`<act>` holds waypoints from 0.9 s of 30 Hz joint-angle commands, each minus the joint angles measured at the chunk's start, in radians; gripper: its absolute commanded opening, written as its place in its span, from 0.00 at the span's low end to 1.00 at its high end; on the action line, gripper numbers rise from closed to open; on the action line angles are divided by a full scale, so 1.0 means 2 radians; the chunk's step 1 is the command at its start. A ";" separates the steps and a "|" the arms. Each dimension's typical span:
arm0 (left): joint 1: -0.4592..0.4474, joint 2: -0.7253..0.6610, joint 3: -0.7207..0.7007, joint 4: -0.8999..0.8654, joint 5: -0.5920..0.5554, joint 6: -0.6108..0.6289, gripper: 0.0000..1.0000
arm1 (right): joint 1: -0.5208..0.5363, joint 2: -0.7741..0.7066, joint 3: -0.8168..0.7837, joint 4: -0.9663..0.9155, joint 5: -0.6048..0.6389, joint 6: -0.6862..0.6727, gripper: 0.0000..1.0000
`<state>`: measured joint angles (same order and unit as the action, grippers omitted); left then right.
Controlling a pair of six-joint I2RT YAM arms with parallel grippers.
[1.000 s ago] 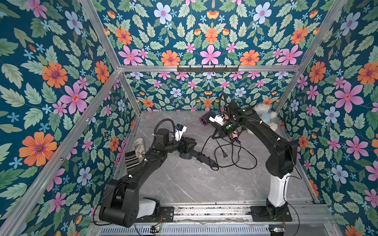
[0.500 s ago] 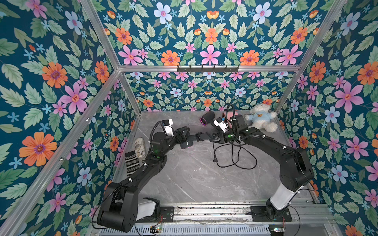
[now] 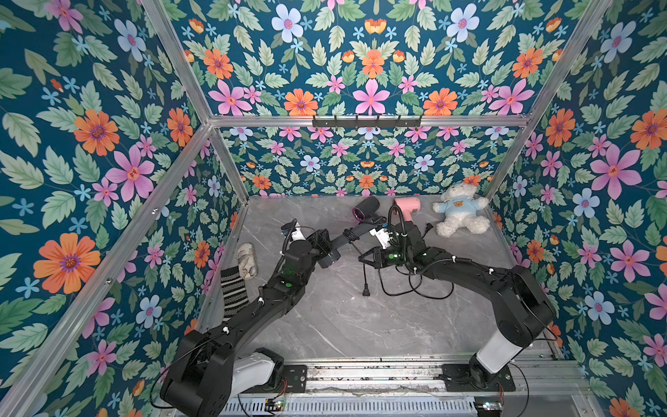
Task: Wrap the cord around the hair dryer
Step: Wrap the power cord around the hair dryer.
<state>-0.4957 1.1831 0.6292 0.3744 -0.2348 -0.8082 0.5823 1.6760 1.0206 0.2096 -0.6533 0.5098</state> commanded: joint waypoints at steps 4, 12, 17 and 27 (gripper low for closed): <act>-0.022 -0.012 0.021 -0.063 -0.165 -0.029 0.00 | 0.017 -0.027 0.004 0.047 0.023 0.052 0.00; -0.051 0.012 0.046 -0.106 -0.219 -0.022 0.00 | 0.059 -0.014 0.024 0.024 0.086 0.040 0.00; -0.061 0.027 0.068 -0.130 -0.233 -0.018 0.00 | 0.085 0.010 0.077 -0.095 0.150 -0.026 0.00; -0.063 0.044 0.096 -0.198 -0.272 0.004 0.00 | 0.085 0.020 0.163 -0.280 0.149 -0.091 0.01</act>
<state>-0.6216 1.2675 0.8055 0.0177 -0.6907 -0.8173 0.7517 1.7157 1.3102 -0.1944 -0.3473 0.3981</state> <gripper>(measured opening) 0.756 0.076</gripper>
